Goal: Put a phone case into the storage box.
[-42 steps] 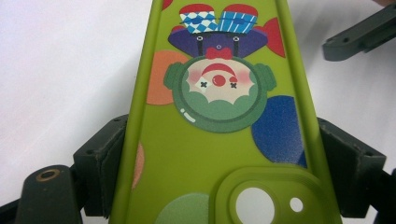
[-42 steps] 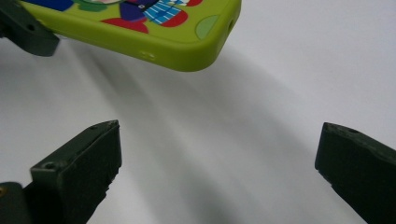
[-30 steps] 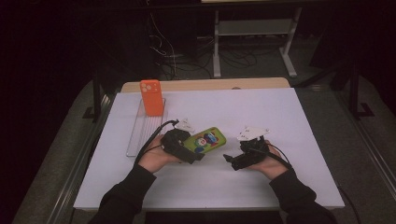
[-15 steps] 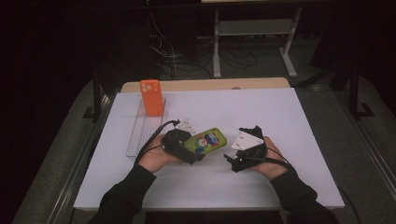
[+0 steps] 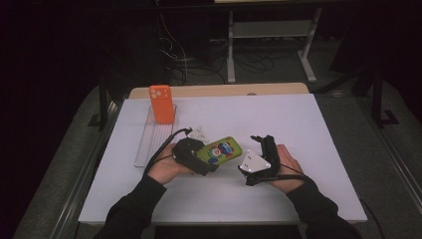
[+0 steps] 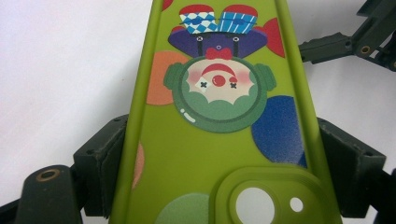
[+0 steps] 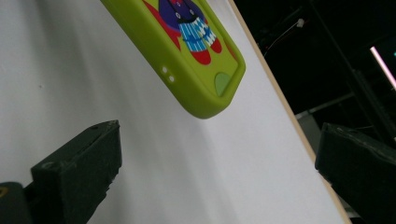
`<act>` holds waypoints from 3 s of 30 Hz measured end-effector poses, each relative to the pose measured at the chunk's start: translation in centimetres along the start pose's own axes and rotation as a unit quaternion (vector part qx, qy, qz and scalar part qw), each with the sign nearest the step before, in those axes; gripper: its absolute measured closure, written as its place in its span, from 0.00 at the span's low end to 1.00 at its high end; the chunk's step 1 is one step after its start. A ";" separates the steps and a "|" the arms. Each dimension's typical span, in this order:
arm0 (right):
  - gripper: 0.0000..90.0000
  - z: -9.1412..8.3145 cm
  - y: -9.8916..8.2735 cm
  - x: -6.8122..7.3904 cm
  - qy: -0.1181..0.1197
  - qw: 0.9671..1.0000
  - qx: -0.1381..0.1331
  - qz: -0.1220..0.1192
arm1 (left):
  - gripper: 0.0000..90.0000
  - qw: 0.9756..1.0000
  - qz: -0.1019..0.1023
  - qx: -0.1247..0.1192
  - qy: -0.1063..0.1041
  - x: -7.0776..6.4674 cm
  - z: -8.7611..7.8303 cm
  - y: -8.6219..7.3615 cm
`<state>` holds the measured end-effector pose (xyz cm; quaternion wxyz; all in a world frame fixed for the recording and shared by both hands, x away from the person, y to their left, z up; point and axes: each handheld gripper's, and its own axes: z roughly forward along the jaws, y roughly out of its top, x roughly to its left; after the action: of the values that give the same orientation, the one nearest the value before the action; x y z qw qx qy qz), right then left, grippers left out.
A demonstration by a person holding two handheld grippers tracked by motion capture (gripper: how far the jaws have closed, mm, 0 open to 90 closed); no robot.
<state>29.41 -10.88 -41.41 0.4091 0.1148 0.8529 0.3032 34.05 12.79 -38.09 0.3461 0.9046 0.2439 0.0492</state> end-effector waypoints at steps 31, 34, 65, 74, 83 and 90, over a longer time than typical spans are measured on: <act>0.07 0.1 1.4 2.7 -0.107 0.975 -0.022 -0.195 | 0.17 1.000 0.005 0.003 0.004 -0.2 -0.1 0.3; 0.12 0.2 1.6 2.5 -0.107 0.967 -0.022 -0.231 | 0.17 1.000 0.005 0.001 0.003 -0.2 -0.2 0.4; 0.82 1.4 2.5 4.6 -0.129 0.945 -0.034 -0.300 | 0.17 1.000 0.002 0.003 -0.001 -0.2 0.0 0.5; 0.84 1.3 2.7 4.8 -0.137 0.940 -0.028 -0.312 | 0.16 1.000 0.005 -0.012 -0.002 -0.2 0.0 0.4; 0.84 1.2 2.6 4.5 -0.141 0.943 -0.024 -0.302 | 0.02 1.000 0.014 -0.027 0.001 -0.3 -0.5 0.2; 0.84 1.2 2.3 3.5 -0.138 0.958 -0.016 -0.251 | 0.00 0.998 -0.002 -0.056 0.002 0.1 -1.5 -0.1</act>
<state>28.04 -7.00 -42.77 0.5877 -0.0684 0.7844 0.1859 33.70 13.77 -37.01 0.3963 0.8830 0.2432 0.0639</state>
